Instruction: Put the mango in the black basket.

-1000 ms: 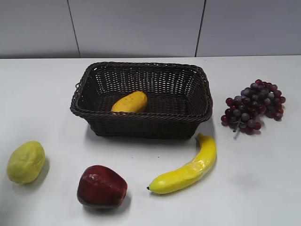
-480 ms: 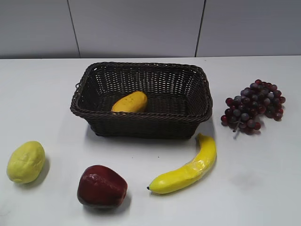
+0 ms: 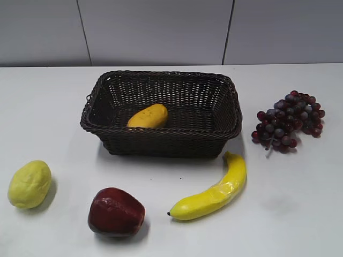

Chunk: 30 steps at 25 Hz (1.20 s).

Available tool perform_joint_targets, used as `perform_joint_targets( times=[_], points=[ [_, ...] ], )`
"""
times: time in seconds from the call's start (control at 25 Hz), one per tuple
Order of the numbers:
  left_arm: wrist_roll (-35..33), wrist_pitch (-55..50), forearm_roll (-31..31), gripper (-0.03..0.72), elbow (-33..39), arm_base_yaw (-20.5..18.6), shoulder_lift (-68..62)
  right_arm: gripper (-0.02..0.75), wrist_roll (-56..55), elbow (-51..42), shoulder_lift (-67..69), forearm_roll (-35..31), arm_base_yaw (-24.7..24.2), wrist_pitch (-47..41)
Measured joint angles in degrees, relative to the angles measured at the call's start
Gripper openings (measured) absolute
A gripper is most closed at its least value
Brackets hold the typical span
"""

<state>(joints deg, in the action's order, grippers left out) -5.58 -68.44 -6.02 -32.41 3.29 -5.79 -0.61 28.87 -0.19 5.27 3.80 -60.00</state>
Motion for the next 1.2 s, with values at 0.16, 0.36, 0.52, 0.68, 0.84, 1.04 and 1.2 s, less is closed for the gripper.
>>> perform_joint_targets(
  times=[0.16,0.36,0.52,0.68,0.84,1.04,1.2],
  points=[
    [0.00,3.64,2.64,0.588,3.35,-0.04,0.46,0.498,0.00,0.00,0.00,0.00,0.00,0.00],
    [0.00,6.22,5.11,0.588,4.54,-0.04,0.46,0.498,0.00,0.00,0.00,0.00,0.00,0.00],
    [0.00,6.37,5.16,0.588,4.54,-0.04,0.46,0.498,0.00,0.00,0.00,0.00,0.00,0.00],
    [0.00,6.48,5.16,0.588,4.54,-0.04,0.46,0.498,0.00,0.00,0.00,0.00,0.00,0.00],
    [0.00,6.55,5.16,0.588,4.54,-0.04,0.53,0.498,0.00,0.00,0.00,0.00,0.00,0.00],
    [0.00,6.57,5.22,0.588,4.54,-0.04,3.18,0.498,0.00,0.00,0.00,0.00,0.00,0.00],
    [0.00,6.51,5.22,0.588,4.54,-0.11,5.94,0.498,0.00,0.00,0.00,-0.05,0.00,0.00]
  ],
)
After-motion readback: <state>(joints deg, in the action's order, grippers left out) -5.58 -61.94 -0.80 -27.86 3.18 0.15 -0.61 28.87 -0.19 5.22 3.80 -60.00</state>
